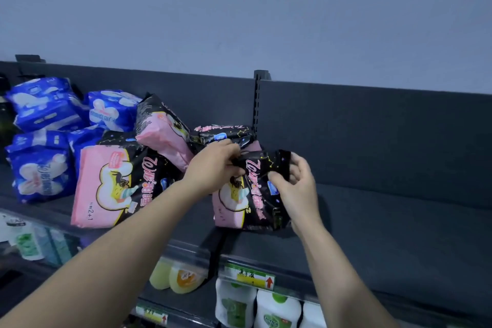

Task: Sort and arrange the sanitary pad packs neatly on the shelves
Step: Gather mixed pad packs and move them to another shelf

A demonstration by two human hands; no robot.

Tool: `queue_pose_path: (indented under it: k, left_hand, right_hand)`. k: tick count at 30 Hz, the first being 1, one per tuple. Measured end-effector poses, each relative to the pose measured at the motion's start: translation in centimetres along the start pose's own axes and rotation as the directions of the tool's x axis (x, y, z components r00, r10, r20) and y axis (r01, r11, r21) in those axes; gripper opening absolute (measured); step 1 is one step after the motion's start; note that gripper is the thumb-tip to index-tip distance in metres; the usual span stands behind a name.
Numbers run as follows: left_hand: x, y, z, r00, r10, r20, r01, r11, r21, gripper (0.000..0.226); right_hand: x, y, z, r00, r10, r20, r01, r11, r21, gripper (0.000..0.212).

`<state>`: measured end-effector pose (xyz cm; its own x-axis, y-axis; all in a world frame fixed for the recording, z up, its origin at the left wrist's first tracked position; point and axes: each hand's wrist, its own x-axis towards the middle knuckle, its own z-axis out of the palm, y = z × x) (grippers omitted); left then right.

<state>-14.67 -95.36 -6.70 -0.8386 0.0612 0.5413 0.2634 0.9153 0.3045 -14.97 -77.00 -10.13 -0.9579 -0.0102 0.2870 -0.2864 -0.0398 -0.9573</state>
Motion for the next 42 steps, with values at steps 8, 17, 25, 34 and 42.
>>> queue_pose_path:
  k: [8, 17, 25, 34, 42]
  left_hand:
    - [1.1, 0.2, 1.9, 0.928, -0.373, -0.020, 0.279, 0.727, -0.627, 0.035]
    - [2.0, -3.3, 0.0, 0.966, -0.252, -0.048, 0.250, 0.881, 0.401, 0.071]
    - [2.6, -3.4, 0.8, 0.988, -0.133, -0.080, 0.154, 0.764, 0.627, 0.017]
    - [2.3, -3.2, 1.8, 0.958, -0.277, 0.077, 0.170, 0.762, 0.625, 0.037]
    - [5.0, 2.4, 0.3, 0.890, -0.442, 0.110, 0.453, 0.882, -0.128, 0.014]
  right_hand:
    - [-0.2, 2.1, -1.8, 0.993, 0.108, -0.049, -0.108, 0.994, 0.006, 0.084]
    - [-0.9, 3.2, -2.9, 0.960, 0.038, -0.278, -0.092, 0.978, -0.186, 0.043]
    - [-1.6, 4.0, -3.4, 0.955, -0.072, -0.289, -0.041, 0.929, -0.368, 0.035]
    - [-2.0, 4.2, -4.6, 0.957, -0.016, -0.289, -0.118, 0.889, -0.442, 0.038]
    - [-2.5, 3.2, -5.6, 0.946, -0.040, -0.323, -0.103, 0.904, -0.415, 0.043]
